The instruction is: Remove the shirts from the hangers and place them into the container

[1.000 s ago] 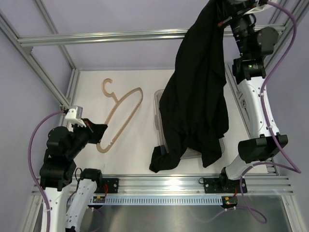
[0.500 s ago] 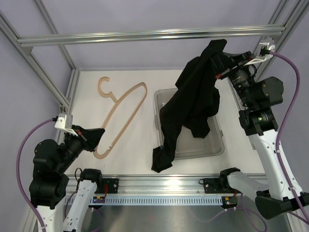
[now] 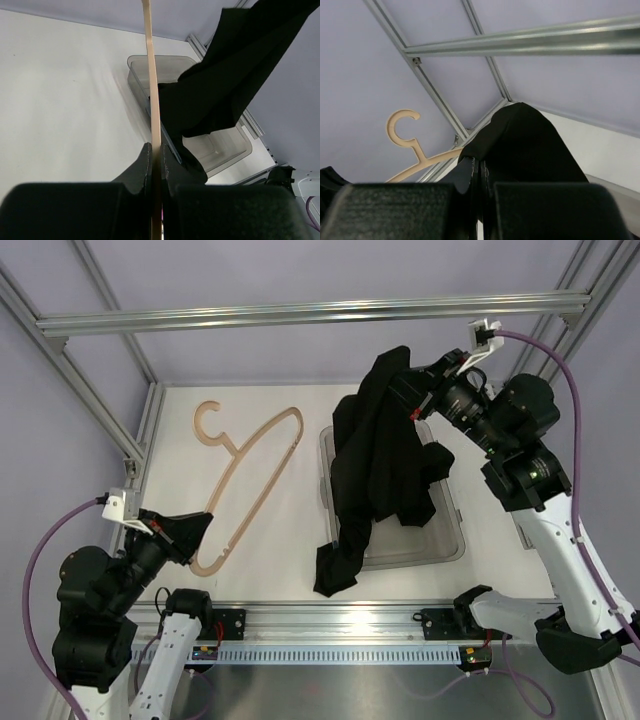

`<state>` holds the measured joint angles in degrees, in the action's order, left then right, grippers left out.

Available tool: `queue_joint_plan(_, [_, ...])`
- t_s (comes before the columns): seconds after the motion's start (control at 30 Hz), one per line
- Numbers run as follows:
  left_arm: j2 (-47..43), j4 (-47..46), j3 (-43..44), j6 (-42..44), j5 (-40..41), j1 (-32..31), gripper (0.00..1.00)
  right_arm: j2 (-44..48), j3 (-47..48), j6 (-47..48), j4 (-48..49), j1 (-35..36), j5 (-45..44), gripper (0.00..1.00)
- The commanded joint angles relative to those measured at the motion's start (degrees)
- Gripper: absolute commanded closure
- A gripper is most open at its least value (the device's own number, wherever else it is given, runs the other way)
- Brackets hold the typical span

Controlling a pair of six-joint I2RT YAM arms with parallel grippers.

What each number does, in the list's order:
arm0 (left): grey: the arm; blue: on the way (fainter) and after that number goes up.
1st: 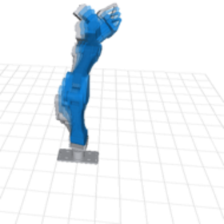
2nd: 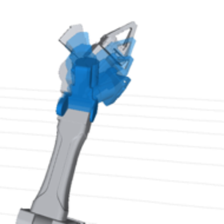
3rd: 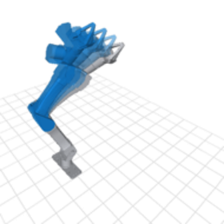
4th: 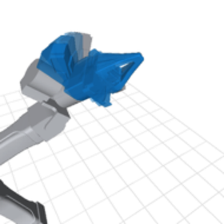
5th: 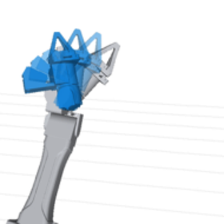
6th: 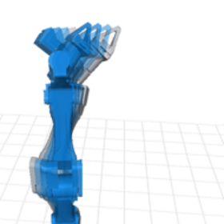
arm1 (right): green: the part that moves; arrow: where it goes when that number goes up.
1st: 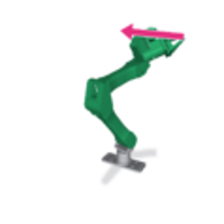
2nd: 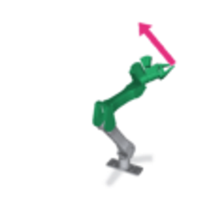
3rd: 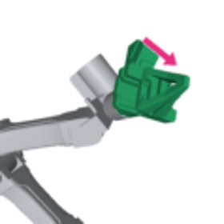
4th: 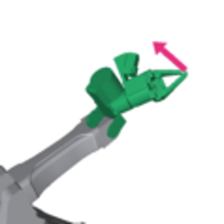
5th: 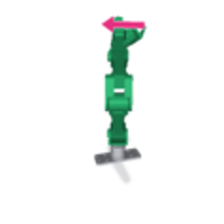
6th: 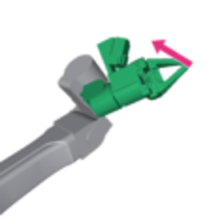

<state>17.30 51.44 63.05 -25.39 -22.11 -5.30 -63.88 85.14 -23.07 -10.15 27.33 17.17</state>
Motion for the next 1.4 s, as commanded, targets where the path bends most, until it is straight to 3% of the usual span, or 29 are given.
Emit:
queue_joint_plan(0.0, [-0.78, -1.17, 1.99, 0.16, 1.54, 0.03, 1.00, -0.71, 8.27, 1.19, 0.48, 0.88, 4.45, 1.00])
queue_joint_plan(0.2, [3.08, -1.08, 2.69, 1.13, 8.48, 0.03, 1.00, -2.39, 13.38, 0.13, 1.36, 0.97, 7.87, 1.00])
queue_joint_plan(0.53, [17.23, -7.49, 8.92, 5.61, 19.81, 0.03, 1.00, -4.41, 21.82, 0.84, -1.97, 0.97, 10.08, 1.00])
queue_joint_plan(0.93, [27.61, -11.62, 17.11, 11.06, 17.90, 0.03, 1.00, -1.60, 3.46, 3.55, -8.65, 0.97, -13.02, 1.00])
queue_joint_plan(1.13, [30.85, -11.36, 17.55, 13.87, 16.83, 0.03, 1.00, -7.22, 1.51, 4.26, -10.85, 0.97, -19.36, 1.00])
queue_joint_plan(1.37, [32.54, -12.50, 19.66, 15.54, 17.63, -0.06, 1.00, -20.29, 7.84, 3.21, -22.25, 0.97, -32.59, 1.00])
